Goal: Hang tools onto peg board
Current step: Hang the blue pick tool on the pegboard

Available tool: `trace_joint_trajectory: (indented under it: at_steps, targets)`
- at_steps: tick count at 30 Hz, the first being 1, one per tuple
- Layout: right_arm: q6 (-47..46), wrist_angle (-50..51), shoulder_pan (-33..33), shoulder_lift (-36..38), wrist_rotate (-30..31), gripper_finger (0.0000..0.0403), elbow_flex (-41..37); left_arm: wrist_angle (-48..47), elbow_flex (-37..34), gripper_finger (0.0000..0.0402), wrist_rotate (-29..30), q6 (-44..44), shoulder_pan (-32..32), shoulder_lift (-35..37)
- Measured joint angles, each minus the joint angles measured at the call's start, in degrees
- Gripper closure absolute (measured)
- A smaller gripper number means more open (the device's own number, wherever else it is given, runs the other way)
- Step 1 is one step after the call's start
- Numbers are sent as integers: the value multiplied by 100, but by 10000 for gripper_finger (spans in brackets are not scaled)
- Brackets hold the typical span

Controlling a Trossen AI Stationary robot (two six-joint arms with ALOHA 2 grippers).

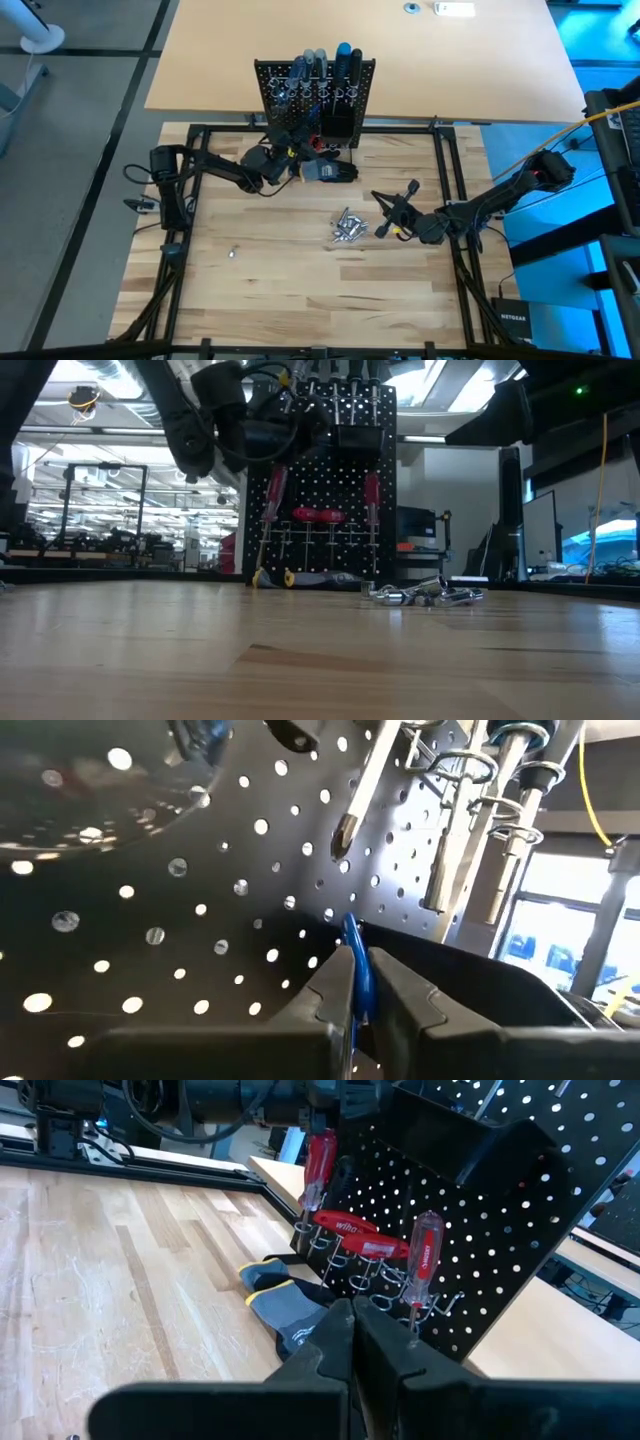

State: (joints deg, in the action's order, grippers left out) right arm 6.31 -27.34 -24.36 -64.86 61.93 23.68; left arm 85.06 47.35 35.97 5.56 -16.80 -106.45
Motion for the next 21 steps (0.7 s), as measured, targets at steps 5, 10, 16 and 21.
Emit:
trace_joint_trajectory:
  at_steps: [5, 10, 16, 21]
  targets:
    - [0, 3, 0, 0, -2, 395, 0, 0, 98, 385, 13, -52, 1, -124]
    - [0, 16, 0, 0, -2, 395, 0, -67, 103, 385, -35, -123, 26, -192]
    - [0, 24, 0, 0, -3, 395, 0, -168, 103, 385, -49, -521, 111, -197]
    - [0, 27, 0, 0, -2, 395, 0, -208, 101, 385, -35, -507, 136, -199]
